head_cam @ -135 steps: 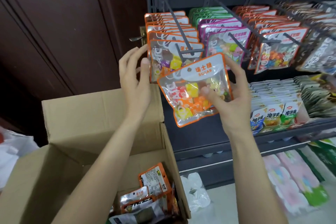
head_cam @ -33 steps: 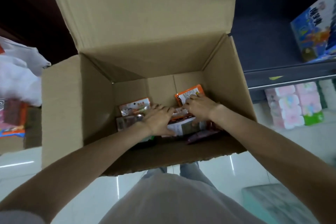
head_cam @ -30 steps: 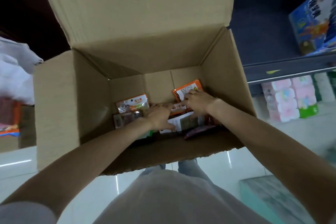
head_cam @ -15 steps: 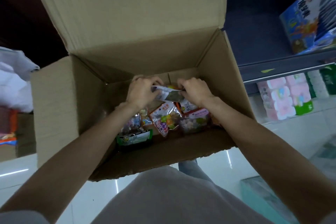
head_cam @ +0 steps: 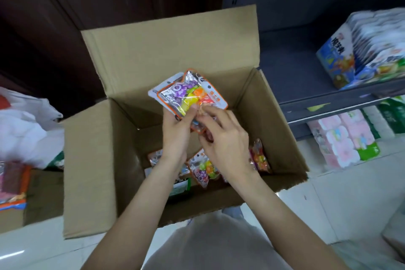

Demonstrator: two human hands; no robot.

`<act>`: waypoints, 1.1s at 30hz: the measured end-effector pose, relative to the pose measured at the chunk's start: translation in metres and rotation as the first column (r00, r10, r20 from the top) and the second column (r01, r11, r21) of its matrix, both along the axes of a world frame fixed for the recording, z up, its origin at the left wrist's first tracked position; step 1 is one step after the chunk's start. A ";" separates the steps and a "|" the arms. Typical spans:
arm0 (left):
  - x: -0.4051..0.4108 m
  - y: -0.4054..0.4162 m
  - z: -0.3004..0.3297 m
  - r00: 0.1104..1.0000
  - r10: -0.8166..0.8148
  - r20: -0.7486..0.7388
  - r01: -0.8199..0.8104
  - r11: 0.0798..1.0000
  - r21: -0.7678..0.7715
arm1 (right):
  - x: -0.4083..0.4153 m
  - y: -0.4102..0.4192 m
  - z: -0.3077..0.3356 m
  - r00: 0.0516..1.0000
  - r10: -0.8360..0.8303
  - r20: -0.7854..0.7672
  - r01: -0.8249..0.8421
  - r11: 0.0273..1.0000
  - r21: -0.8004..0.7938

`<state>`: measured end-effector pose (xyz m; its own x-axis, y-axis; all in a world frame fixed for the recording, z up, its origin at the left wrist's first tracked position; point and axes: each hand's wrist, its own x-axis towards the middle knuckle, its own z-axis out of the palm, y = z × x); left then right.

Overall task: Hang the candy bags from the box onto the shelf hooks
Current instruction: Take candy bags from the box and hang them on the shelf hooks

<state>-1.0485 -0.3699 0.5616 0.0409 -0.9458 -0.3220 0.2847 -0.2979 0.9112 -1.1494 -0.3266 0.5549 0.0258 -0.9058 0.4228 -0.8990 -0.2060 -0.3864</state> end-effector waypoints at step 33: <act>-0.053 -0.024 0.128 0.650 0.135 0.748 0.439 0.737 -0.515 | -0.179 -0.017 0.152 0.779 0.142 0.611 0.040 0.961 -0.275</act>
<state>-1.1019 -0.3943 0.6901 -0.1884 -0.9045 0.3825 -0.5108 0.4229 0.7485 -1.3281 -0.3433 0.7068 -0.2812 -0.7656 0.5786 -0.4664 -0.4179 -0.7797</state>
